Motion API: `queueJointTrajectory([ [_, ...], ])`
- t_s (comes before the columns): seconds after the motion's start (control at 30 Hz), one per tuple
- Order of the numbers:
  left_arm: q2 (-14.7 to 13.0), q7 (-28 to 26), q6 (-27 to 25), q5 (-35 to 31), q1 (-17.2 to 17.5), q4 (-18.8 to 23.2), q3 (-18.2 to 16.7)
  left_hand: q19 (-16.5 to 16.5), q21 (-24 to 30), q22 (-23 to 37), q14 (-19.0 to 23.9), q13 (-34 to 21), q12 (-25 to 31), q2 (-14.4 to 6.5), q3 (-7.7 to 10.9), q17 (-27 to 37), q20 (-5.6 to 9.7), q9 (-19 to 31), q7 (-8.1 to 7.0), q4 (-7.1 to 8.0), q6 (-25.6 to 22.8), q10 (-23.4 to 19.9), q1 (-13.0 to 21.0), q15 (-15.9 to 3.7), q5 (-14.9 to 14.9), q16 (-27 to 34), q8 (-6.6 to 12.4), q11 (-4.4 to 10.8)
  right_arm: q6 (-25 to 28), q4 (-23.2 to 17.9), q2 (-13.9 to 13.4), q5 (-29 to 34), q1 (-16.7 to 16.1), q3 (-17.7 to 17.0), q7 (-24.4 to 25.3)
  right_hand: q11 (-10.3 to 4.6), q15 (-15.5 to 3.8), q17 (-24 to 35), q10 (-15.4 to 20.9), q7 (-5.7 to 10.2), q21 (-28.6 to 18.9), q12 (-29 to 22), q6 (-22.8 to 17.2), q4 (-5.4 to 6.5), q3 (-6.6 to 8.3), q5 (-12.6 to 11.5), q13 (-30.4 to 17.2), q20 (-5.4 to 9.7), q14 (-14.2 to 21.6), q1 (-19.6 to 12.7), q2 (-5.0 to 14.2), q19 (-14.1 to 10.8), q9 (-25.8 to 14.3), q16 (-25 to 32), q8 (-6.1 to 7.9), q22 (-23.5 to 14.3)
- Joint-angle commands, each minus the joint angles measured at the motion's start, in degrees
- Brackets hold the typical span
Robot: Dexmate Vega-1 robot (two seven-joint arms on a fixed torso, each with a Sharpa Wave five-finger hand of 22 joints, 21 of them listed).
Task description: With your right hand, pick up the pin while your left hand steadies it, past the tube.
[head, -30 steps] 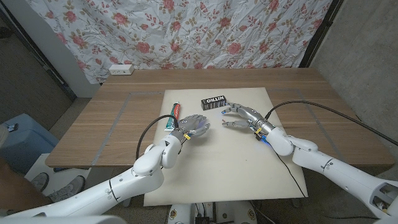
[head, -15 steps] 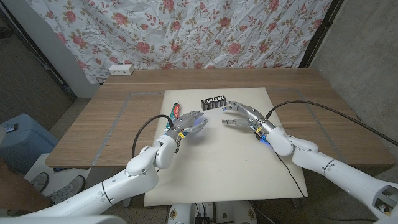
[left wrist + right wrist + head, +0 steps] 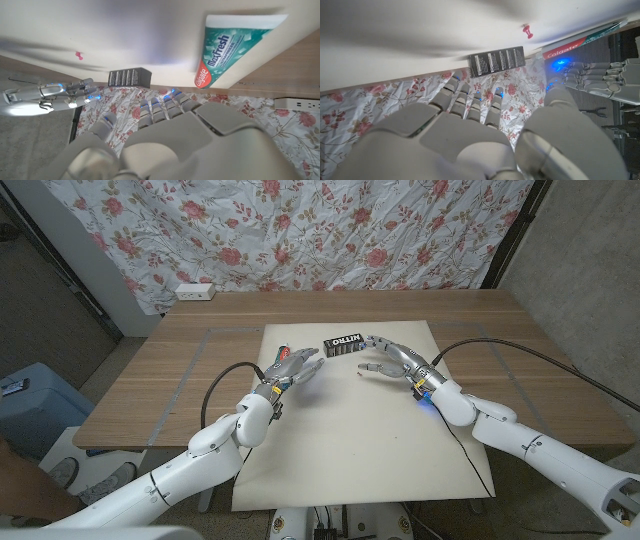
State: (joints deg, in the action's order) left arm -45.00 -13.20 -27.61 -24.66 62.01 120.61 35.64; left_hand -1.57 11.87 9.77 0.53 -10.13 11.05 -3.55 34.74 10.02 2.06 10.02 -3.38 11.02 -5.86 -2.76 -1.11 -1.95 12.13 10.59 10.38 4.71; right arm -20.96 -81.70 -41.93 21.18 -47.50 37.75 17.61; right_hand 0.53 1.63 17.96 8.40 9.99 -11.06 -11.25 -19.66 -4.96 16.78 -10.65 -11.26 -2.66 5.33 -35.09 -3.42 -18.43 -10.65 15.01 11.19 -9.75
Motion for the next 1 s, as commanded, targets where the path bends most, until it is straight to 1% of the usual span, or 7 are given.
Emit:
queueJointTrajectory([
  [0.03, 0.0, -4.9, 5.3, 6.8, 1.6, -2.4, -5.0, -0.7, 0.3, 0.1, 0.5, 0.0, 0.2, -7.3, 0.3, 0.2, 3.4, 0.1, 0.17, -0.03, -0.3, -0.4, 0.7, -2.38, 0.3, 0.2, 0.29, -0.04, 1.0, -1.5, 0.1, -3.3, -0.4, -2.1, -1.7, 0.02, 0.09, 0.1, 0.6, -0.48, -0.6, -0.2, 2.6, 0.27, -0.08, 0.2, -0.1, 0.34, 0.4, 0.8, 0.4, -1.0, -0.1, 0.0, -0.97, -0.1],
  [0.27, 1.1, -6.9, 9.1, 11.7, 2.0, -4.8, -7.1, -0.8, 0.2, 0.1, 0.6, 0.0, 0.1, -7.3, 0.35, 0.2, 3.36, 0.1, 0.29, -0.05, -0.4, -0.4, 0.7, -2.27, 0.3, 0.1, 0.27, -0.19, 2.1, -1.9, 0.5, -5.1, -0.8, -3.0, -2.1, 0.27, -0.27, -0.1, 0.5, -1.12, -0.6, -0.1, 5.5, -0.05, -0.07, 0.3, 0.0, 0.99, 0.7, 1.1, 0.77, -1.9, 0.0, -0.1, -1.39, 0.0],
  [0.37, 1.4, -7.3, 8.5, 12.4, 1.7, -5.2, -7.2, -0.8, 0.2, 0.1, 0.6, 0.0, 0.1, -7.3, 0.37, 0.2, 3.37, 0.1, 0.4, -0.07, -0.4, -0.4, 0.7, -2.26, 0.3, 0.1, 0.29, -0.23, 2.3, -1.5, 0.9, -6.7, -0.6, -3.5, -2.6, 0.11, -0.55, -0.2, 1.1, -1.37, -0.6, -0.3, 6.2, 0.03, -0.17, 0.4, 0.0, 1.08, 0.9, 1.5, 0.91, -1.9, 0.1, -0.1, -1.4, 0.0],
  [0.43, 1.5, -7.9, 8.3, 12.3, 1.6, -5.4, -7.1, -0.8, 0.2, 0.1, 0.5, 0.0, 0.1, -7.3, 0.4, 0.1, 3.32, 0.1, 0.49, -0.09, -0.4, -0.4, 0.7, -2.2, 0.3, 0.1, 0.27, -0.33, 2.5, -1.5, 1.1, -7.4, -0.6, -3.6, -2.9, 0.17, -0.71, -0.2, 1.4, -1.8, -0.5, -0.4, 6.7, 0.2, -0.24, 0.4, 0.0, 1.2, 1.0, 1.9, 1.16, -2.0, 0.1, -0.1, -1.37, 0.0],
  [0.77, 3.3, -11.2, 16.3, 17.4, 1.3, -10.9, -9.3, -1.0, 0.1, 0.1, 0.6, 0.0, 0.1, -7.3, 0.61, 0.1, 3.21, 0.1, 0.63, -0.2, -0.5, -0.3, 0.8, -1.98, 0.3, 0.0, 0.24, -0.5, 3.8, -0.9, 2.0, -10.9, 0.1, -4.4, -4.4, 0.66, -0.82, -0.4, 2.4, -2.87, 0.0, -0.5, 8.5, 1.23, -0.72, 0.5, 0.1, 1.28, 1.1, 4.5, 2.4, -1.4, 0.1, -0.3, -1.11, 0.1],
  [0.87, 3.9, -11.1, 20.7, 20.5, 1.1, -13.6, -10.4, -1.0, 0.1, 0.0, 0.6, 0.1, 0.0, -7.5, 0.84, 0.1, 3.12, 0.1, 0.82, -0.34, -0.5, -0.3, 1.0, -1.84, 0.3, 0.0, 0.21, -0.72, 4.6, -1.0, 2.3, -11.6, 0.4, -4.6, -4.7, 0.66, -0.8, -0.5, 2.5, -3.41, 0.0, -0.5, 9.3, 1.8, -0.95, 0.5, 0.1, 1.33, 1.0, 5.7, 2.95, -1.4, 0.1, -0.4, -1.17, 0.1],
  [1.0, 3.6, -10.1, 21.5, 22.0, 0.4, -15.0, -10.7, -1.1, 0.0, 0.0, 0.6, 0.1, 0.0, -7.7, 1.25, 0.0, 3.0, 0.0, 1.14, -0.55, -0.5, -0.3, 1.3, -1.57, 0.4, -0.1, 0.21, -0.9, 3.4, 0.6, 3.6, -14.2, 0.6, -5.1, -4.5, 0.7, -0.83, -0.5, 2.7, -3.74, 0.1, -0.5, 9.6, 2.24, -1.09, 0.5, 0.1, 1.38, 0.9, 6.6, 3.46, -1.3, 0.1, -0.5, -1.07, 0.1],
])
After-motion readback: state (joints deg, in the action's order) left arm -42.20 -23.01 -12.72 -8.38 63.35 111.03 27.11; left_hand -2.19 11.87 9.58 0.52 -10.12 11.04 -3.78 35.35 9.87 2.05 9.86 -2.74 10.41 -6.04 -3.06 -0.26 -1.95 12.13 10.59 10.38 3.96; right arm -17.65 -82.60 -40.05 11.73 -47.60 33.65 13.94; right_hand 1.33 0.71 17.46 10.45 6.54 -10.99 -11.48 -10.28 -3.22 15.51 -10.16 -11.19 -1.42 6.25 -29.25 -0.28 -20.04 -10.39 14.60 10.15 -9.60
